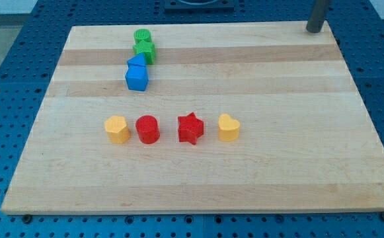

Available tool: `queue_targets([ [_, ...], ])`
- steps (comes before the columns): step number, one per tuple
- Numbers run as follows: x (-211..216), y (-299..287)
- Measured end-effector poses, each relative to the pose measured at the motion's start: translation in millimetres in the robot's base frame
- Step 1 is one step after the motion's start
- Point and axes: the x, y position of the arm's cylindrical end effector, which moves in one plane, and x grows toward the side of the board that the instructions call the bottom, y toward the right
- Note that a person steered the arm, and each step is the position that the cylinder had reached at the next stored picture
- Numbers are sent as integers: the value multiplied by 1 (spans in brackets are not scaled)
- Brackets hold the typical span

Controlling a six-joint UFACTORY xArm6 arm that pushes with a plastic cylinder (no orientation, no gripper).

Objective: Move the blue cube left a bit

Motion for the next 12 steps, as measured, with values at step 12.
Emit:
queue_targets([
  [12,165,-317],
])
